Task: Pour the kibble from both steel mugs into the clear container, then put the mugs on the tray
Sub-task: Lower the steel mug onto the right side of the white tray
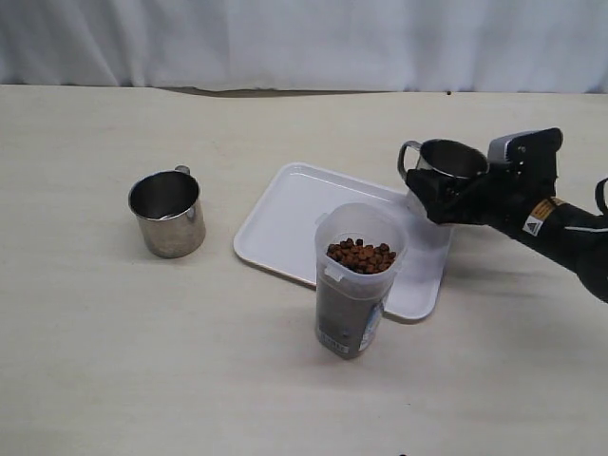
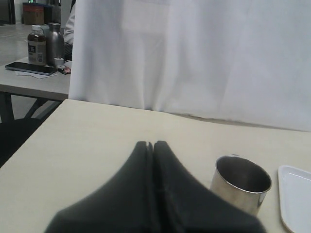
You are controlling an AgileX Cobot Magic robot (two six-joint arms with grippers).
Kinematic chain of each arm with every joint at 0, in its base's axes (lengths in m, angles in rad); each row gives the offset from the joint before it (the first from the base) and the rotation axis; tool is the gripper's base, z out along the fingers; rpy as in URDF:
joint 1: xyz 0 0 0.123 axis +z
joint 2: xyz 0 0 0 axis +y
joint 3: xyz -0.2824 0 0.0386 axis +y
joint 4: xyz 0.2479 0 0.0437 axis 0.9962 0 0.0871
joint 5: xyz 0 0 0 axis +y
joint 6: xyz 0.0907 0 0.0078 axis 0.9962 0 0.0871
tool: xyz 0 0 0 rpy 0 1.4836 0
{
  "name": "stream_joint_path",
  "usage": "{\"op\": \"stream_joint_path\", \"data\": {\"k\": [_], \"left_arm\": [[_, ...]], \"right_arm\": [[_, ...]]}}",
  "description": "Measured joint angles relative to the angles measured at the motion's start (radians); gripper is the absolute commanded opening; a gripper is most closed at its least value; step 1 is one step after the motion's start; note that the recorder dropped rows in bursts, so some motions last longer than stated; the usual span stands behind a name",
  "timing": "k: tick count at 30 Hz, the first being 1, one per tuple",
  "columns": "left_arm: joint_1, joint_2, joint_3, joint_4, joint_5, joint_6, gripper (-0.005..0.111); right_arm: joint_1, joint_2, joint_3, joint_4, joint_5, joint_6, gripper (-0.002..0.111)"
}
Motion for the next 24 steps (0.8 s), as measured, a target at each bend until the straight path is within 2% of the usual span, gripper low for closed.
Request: {"op": "stream_joint_path", "data": {"k": [20,24], "left_arm": [[0.000,0.000,0.000,0.000,0.000,0.000,0.000],[0.000,0.000,0.000,0.000,0.000,0.000,0.000]], "right_arm": [[0.000,0.126,-0.061,-0.090,-0.043,0.000,0.005],[0.000,0.137,-0.075,-0.098,-0.052,0.000,0.014]]}}
